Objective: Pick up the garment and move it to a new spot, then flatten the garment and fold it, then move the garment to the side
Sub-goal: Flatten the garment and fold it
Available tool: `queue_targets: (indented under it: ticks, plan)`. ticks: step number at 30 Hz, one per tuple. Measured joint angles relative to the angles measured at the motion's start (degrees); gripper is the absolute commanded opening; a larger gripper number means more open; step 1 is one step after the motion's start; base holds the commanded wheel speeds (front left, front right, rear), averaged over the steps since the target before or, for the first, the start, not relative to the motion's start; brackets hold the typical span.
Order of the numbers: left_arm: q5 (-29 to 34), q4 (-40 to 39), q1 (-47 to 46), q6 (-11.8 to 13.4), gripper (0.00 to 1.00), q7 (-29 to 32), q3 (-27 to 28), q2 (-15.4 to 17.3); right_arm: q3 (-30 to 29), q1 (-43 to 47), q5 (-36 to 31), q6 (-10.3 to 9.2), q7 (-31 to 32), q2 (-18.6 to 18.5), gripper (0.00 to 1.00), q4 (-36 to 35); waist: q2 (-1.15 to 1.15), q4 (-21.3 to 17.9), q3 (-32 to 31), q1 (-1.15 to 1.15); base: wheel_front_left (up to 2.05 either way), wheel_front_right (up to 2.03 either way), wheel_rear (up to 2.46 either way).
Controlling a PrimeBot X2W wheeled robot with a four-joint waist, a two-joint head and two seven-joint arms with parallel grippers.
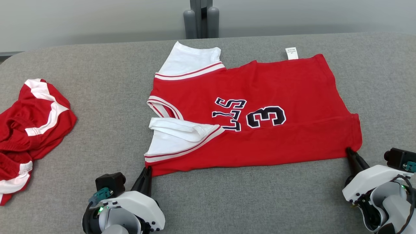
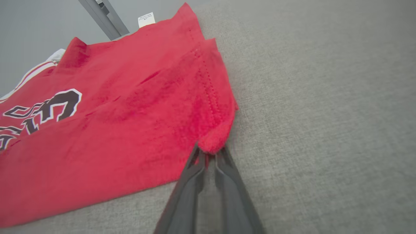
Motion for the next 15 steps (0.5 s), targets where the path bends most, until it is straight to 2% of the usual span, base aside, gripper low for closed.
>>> queue_targets:
  ticks: [10, 15]
  plan:
    - [0.22, -6.06, 4.27, -0.22, 0.00, -2.29, -0.13, 2.33, 2.63, 2.38, 3.35, 0.01, -1.08, -2.50, 0.00, -2.32, 0.00, -0.23, -2.09, 0.00, 0.00, 0.00, 0.00]
    - [-0.75, -9.88, 8.60, -0.86, 0.00, 1.15, -1.40, 4.07, 3.82, 6.30, 6.01, 0.01, -0.81, -4.99, 0.00, -5.35, 0.00, -0.16, -3.70, 0.00, 0.00, 0.00, 0.00]
